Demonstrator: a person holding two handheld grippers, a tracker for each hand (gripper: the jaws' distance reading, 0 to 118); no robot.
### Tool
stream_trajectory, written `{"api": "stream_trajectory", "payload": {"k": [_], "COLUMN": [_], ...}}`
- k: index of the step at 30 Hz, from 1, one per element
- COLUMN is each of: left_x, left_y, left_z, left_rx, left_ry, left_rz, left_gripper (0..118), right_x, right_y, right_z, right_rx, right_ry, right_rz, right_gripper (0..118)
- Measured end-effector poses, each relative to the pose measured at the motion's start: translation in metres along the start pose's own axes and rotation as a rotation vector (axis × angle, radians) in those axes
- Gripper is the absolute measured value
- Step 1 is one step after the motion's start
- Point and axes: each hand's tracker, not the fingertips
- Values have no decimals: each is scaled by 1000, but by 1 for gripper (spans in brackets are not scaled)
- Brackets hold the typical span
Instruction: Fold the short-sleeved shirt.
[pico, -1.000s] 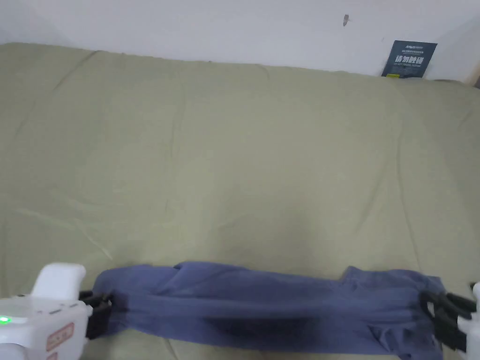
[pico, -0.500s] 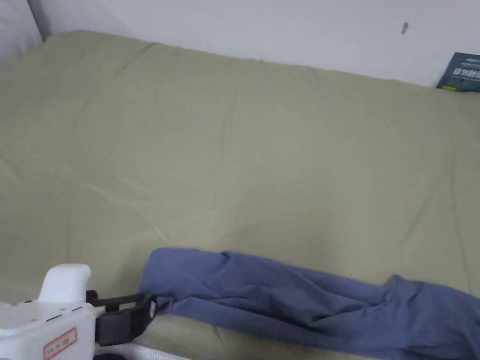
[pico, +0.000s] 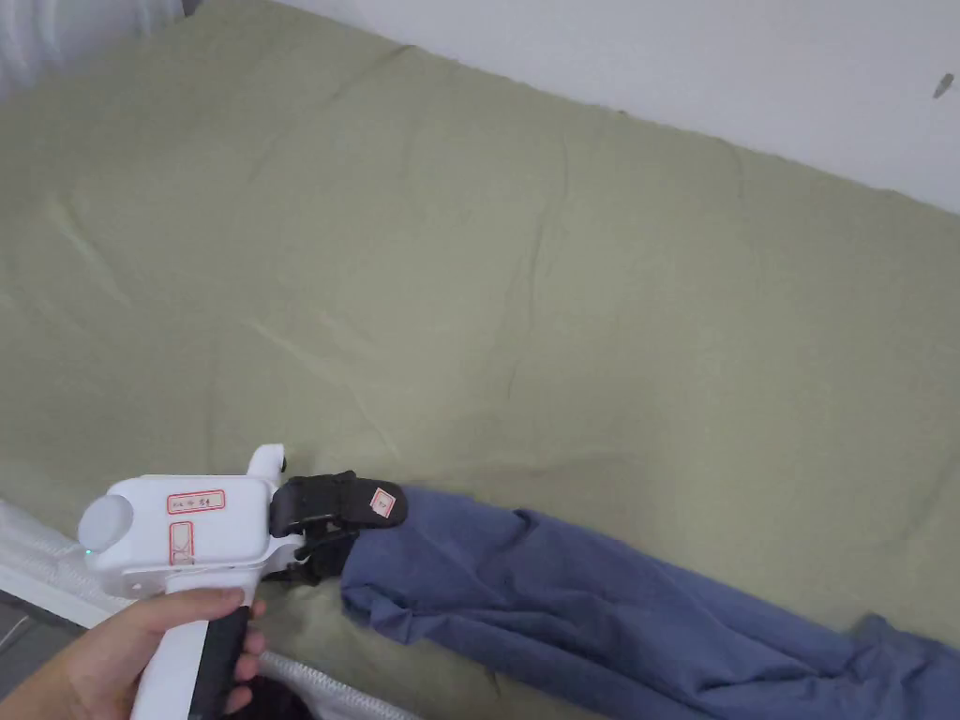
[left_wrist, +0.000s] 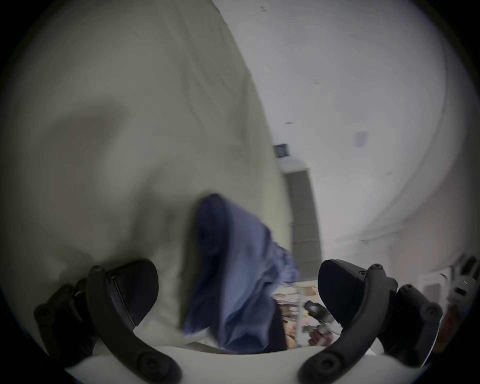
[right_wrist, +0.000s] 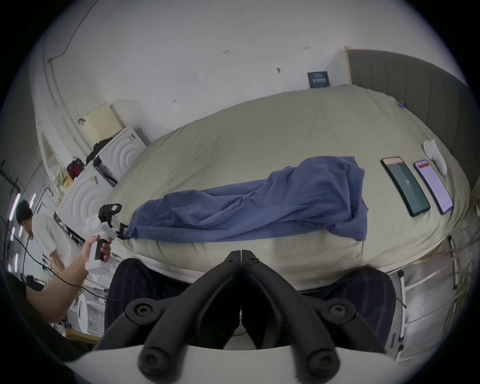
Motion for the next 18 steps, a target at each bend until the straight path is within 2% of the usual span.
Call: {"api": "stream_trajectory", "payload": {"k": [2,3,5,7,8,9,10,11,12,14,17,18], "left_x": [-8,-11,-6,-24,-25,-31,-30,11,29,49,78,89], "left_y": [-3,-5,-8,11,15,15,13,-4,-6,-4,27,31], "left_z": [-32,-46,-66,-61,-61,-64,-66,-69,-71,-66,-27,-23], "left_rx": [-52,-113,-150,-136,-120,-134,-151,-91,-84,-62,4,24], "left_ry": [-161,-183,-157,-14,141,463,295,308,457,600,690,808], "left_rz": [151,179,82,28,25,6,36,-45,-111,-226,-212,-257], "left_gripper": [118,118,118,116,103,37,8,8,8,8,8,8], "right_x": [4,6,7,6,3,1,1,0,-2,-2,-1,-1], "right_y": [1,2,2,3,3,4,4,4,4,4,4,3], "right_z": [-1,-2,-6,-6,-5,-5,-6,-6,-6,-5,-4,-4], "right_rx": [6,7,-14,-11,-6,-4,-6,-9,-16,-15,1,8], "right_ry": [-3,-9,-2,-3,-2,2,5,6,5,9,33,37], "right_rz": [-12,-29,-72,-70,-62,-54,-47,-38,-28,-17,-8,-4], "right_gripper": [0,0,0,0,0,0,0,0,0,0,0,0]}}
